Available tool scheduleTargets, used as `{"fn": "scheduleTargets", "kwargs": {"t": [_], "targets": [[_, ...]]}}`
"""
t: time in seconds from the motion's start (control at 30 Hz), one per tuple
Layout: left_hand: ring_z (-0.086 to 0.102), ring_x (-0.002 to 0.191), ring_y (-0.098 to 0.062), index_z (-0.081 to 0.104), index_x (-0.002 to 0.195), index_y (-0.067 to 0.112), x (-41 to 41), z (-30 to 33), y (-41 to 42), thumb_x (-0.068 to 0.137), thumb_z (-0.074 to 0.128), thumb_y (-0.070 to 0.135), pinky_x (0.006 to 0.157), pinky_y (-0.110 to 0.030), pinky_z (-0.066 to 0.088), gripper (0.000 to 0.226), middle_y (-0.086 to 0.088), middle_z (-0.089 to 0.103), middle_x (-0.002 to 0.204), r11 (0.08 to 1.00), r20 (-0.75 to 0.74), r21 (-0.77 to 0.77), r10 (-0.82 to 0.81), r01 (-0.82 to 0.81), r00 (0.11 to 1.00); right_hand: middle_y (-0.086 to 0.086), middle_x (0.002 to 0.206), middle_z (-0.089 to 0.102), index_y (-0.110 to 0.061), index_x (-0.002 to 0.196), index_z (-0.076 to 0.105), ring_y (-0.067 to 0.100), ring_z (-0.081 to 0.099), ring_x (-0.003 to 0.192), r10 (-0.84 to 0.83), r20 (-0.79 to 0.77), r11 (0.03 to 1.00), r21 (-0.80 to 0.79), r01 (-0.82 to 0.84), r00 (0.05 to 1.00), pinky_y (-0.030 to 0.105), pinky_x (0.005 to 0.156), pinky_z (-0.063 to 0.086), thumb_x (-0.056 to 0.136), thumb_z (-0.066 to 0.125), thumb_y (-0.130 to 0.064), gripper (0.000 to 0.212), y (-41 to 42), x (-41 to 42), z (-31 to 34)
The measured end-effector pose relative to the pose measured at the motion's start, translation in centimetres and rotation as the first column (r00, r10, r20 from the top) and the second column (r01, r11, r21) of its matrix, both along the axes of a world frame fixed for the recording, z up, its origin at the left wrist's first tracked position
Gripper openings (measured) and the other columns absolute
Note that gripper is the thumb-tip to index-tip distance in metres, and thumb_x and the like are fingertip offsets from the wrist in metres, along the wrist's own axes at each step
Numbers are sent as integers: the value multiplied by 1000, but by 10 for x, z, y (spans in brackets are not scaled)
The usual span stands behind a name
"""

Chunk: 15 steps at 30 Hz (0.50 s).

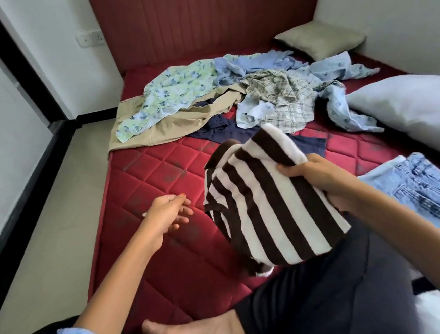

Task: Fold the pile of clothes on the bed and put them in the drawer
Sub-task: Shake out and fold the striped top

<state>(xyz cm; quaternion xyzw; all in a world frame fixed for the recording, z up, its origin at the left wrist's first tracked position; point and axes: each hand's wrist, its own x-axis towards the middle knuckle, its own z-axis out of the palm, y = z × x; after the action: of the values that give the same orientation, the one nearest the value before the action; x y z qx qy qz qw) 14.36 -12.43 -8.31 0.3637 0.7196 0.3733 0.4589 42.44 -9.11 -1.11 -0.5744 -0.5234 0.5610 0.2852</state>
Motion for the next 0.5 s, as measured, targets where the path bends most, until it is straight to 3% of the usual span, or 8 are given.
{"fn": "scheduleTargets", "kwargs": {"t": [0.07, 0.2, 0.27, 0.5], "targets": [[54, 45, -4, 60, 84, 17, 12, -5, 7, 101, 44, 26, 43, -15, 34, 25, 2, 64, 70, 997, 0, -35, -73, 73, 997, 13, 86, 75, -8, 99, 70, 26, 72, 72, -76, -48, 997, -34, 74, 996, 36, 65, 60, 86, 69, -19, 17, -18, 23, 10], [52, 38, 0, 58, 85, 18, 57, -9, 28, 100, 43, 23, 42, -14, 34, 22, 2, 63, 71, 966, -2, -70, -251, 250, 968, 12, 86, 75, -10, 96, 70, 24, 73, 70, -279, -141, 960, -61, 272, 950, 33, 57, 60, 85, 69, -19, 14, -54, 71, 30], [54, 42, -1, 58, 87, 18, 76, -7, 34, 100, 44, 21, 43, -14, 33, 20, 2, 64, 73, 944, 12, -66, -324, 324, 946, 12, 91, 75, -11, 98, 70, 24, 73, 73, -347, -195, 938, -69, 340, 917, 35, 60, 60, 86, 67, -20, 16, -67, 88, 41], [57, 54, -6, 60, 84, 20, 176, 2, 47, 99, 45, 24, 52, -20, 34, 21, 4, 67, 72, 791, -9, -5, -611, 611, 791, 8, 98, 75, -9, 113, 68, 19, 73, 83, -566, -454, 799, -93, 595, 689, 30, 68, 60, 91, 60, -20, 25, -118, 151, 66]]}}
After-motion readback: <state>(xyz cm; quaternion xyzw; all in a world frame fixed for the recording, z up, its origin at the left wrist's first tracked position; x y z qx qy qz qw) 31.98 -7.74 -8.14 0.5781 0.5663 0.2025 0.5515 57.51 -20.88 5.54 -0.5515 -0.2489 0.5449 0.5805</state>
